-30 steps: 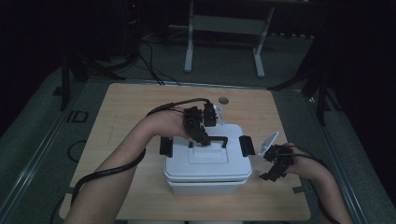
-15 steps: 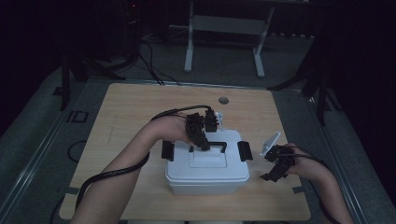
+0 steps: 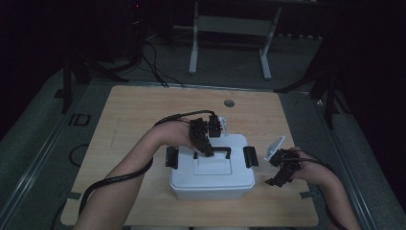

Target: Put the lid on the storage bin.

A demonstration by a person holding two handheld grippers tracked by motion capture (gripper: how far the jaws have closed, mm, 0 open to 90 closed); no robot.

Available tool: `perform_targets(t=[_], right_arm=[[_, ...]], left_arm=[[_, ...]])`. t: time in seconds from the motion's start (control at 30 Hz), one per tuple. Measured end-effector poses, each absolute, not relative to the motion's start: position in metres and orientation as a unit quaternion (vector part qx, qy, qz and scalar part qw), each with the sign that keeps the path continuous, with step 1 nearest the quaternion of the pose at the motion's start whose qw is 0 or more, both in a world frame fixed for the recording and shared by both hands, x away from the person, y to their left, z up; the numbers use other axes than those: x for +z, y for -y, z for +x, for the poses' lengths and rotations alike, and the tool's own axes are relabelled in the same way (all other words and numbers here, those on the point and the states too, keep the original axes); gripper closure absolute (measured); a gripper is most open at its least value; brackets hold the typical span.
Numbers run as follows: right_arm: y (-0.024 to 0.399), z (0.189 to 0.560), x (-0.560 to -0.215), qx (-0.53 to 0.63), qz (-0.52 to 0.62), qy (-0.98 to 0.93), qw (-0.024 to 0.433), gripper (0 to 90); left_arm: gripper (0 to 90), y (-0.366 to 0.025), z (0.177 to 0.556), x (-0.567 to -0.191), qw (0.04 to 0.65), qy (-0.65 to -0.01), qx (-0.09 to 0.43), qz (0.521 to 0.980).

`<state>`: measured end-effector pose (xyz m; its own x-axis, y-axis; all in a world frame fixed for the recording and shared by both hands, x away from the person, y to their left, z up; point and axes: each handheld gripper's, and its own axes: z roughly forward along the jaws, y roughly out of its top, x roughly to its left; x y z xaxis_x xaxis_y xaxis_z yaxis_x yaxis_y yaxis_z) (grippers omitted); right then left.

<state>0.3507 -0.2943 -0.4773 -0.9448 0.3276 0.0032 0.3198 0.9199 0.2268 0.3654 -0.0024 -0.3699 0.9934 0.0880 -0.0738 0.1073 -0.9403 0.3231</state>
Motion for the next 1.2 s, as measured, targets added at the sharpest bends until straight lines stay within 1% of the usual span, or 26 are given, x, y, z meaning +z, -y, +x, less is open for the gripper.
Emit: perform_targets(t=[0.17, 0.23, 0.27, 0.3, 0.33, 0.37, 0.4, 0.43, 0.47, 0.5, 0.53, 0.57, 0.6, 0.83, 1.03, 1.2], right_arm=[[0.292, 0.35, -0.478, 0.111, 0.163, -0.98, 0.015, 16.3], [0.292, 0.35, -0.478, 0.111, 0.162, -0.98, 0.015, 16.3], [0.292, 0.35, -0.478, 0.112, 0.162, -0.98, 0.016, 16.3], [0.292, 0.35, -0.478, 0.112, 0.162, -0.98, 0.016, 16.3], [0.292, 0.35, -0.476, 0.116, 0.163, -0.98, 0.017, 16.3], [0.292, 0.35, -0.476, 0.116, 0.163, -0.98, 0.017, 16.3], [0.293, 0.35, -0.475, 0.117, 0.161, -0.98, 0.018, 16.3], [0.293, 0.349, -0.475, 0.116, 0.163, -0.98, 0.017, 16.3], [0.293, 0.349, -0.475, 0.116, 0.163, -0.98, 0.017, 16.3], [0.294, 0.349, -0.475, 0.115, 0.164, -0.98, 0.017, 16.3], [0.294, 0.349, -0.476, 0.114, 0.164, -0.98, 0.018, 16.3], [0.294, 0.349, -0.476, 0.116, 0.164, -0.979, 0.018, 16.3], [0.294, 0.349, -0.476, 0.116, 0.164, -0.979, 0.018, 16.3], [0.294, 0.349, -0.476, 0.117, 0.164, -0.979, 0.019, 16.3], [0.294, 0.349, -0.475, 0.119, 0.165, -0.979, 0.02, 16.3], [0.295, 0.351, -0.475, 0.124, 0.173, -0.977, 0.03, 16.2]], left_arm=[[82.7, 0.002, 0.365, -0.37, 0.168, -0.049, -0.019, 0.984], [69.5, 0.002, 0.364, -0.372, 0.157, -0.045, -0.014, 0.986], [69.5, 0.002, 0.364, -0.372, 0.157, -0.045, -0.014, 0.986], [69.5, 0.001, 0.365, -0.373, 0.163, -0.052, 0.013, 0.985], [44.1, 0.0, 0.367, -0.372, 0.176, -0.057, 0.005, 0.983], [44.1, -0.001, 0.367, -0.372, 0.183, -0.061, 0.014, 0.981], [38.9, -0.002, 0.368, -0.371, 0.184, -0.066, 0.018, 0.98], [30.5, -0.004, 0.368, -0.372, 0.182, -0.07, 0.019, 0.981], [25.9, -0.004, 0.368, -0.372, 0.182, -0.07, 0.019, 0.981], [25.9, -0.004, 0.368, -0.372, 0.182, -0.07, 0.019, 0.981], [24.1, -0.007, 0.369, -0.373, 0.18, -0.073, 0.019, 0.981], [19.7, -0.01, 0.368, -0.375, 0.182, -0.068, 0.034, 0.98], [16.1, -0.01, 0.368, -0.375, 0.182, -0.068, 0.034, 0.98], [14.9, -0.023, 0.365, -0.377, 0.202, -0.072, 0.042, 0.976], [14.9, -0.041, 0.363, -0.377, 0.208, -0.086, 0.044, 0.973], [14.9, -0.061, 0.361, -0.376, 0.218, -0.101, 0.05, 0.969]])
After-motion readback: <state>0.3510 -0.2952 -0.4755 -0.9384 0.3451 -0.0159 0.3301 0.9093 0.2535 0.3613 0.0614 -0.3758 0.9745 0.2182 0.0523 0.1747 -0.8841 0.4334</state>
